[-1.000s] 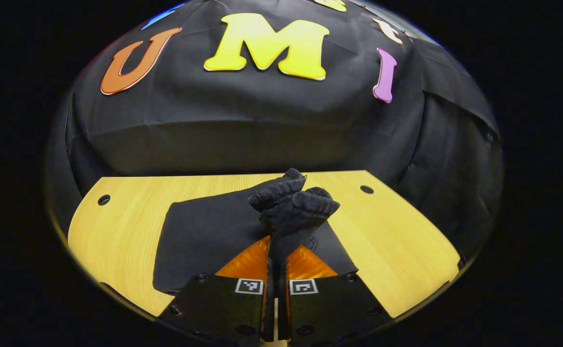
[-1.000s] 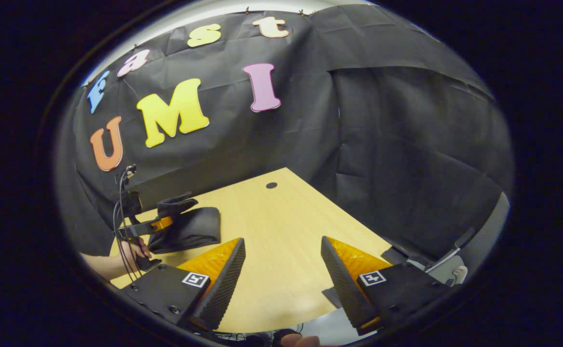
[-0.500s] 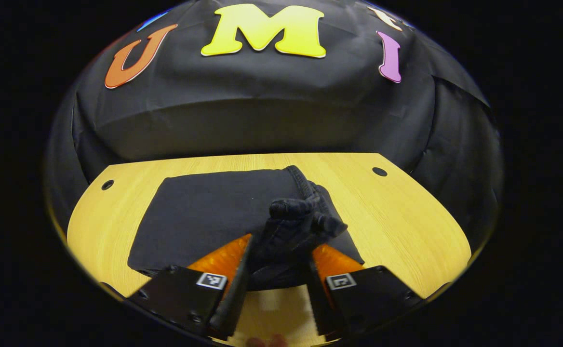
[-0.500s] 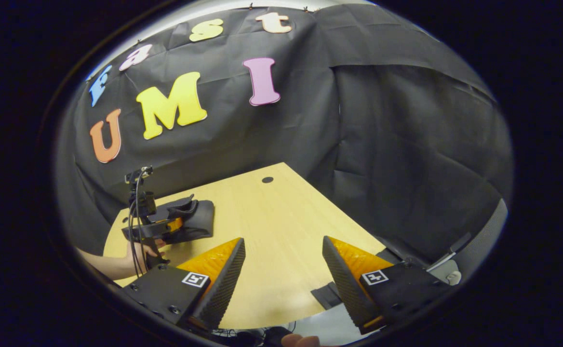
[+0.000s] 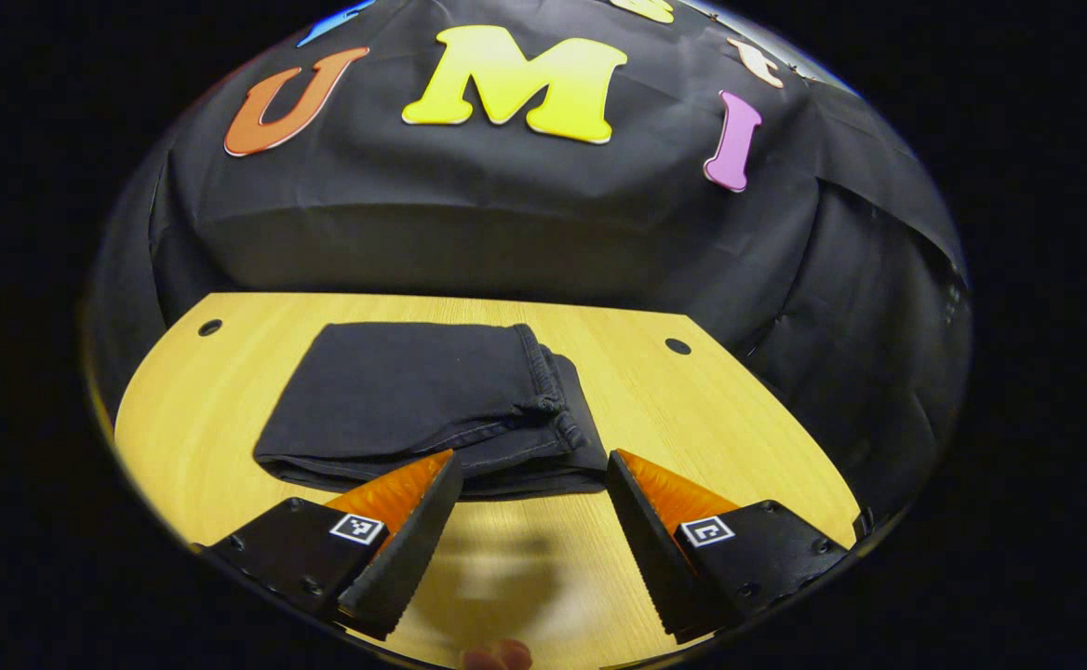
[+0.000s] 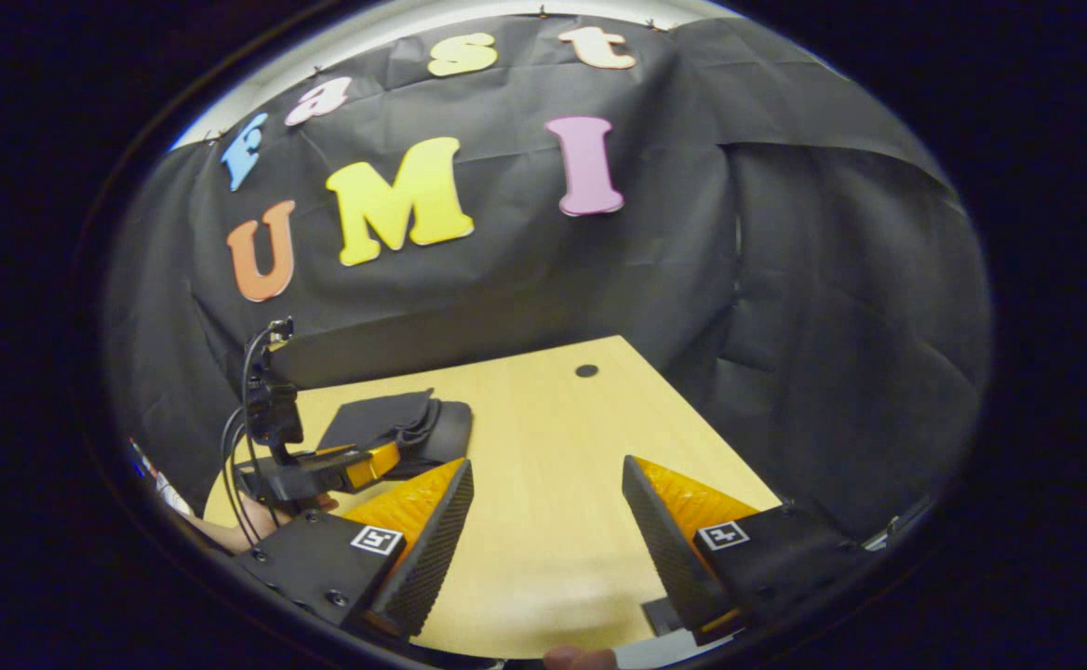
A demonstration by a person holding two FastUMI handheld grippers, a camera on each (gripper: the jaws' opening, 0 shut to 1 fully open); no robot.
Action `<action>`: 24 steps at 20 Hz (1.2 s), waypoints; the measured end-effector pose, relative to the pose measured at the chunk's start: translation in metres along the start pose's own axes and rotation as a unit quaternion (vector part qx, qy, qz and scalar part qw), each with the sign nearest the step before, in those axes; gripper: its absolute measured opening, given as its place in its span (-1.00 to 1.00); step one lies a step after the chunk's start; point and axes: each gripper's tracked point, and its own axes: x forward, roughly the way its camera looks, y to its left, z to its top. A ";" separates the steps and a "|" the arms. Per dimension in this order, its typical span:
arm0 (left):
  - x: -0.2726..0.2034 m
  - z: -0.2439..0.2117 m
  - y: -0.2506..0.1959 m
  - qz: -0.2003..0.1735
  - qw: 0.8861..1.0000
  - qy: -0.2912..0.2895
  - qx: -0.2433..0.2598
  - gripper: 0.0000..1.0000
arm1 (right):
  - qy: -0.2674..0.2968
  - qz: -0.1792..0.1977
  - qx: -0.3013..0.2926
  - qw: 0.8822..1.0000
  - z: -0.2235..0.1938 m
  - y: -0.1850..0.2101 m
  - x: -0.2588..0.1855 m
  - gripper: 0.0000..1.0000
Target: Grasp the waist and the cuffs of the jeans and fold them to make the two legs overlap; first hold the waist and fold one-third of the jeans toward the cuffs, then hold the cuffs and fold the remaining one-third in the same direction to finish folding.
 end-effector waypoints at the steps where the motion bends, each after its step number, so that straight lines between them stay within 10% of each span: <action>1: -0.013 0.012 0.005 0.004 1.000 -0.017 -0.001 0.99 | -0.008 0.020 -0.010 1.000 0.007 0.016 0.008 0.98; 10: -0.139 0.137 0.083 0.110 0.979 -0.171 -0.004 0.96 | -0.101 0.130 -0.081 0.983 0.067 0.136 0.028 0.87; 24: -0.236 0.199 0.092 0.109 0.960 -0.257 0.023 0.96 | -0.204 0.107 -0.113 0.966 0.112 0.205 -0.013 0.97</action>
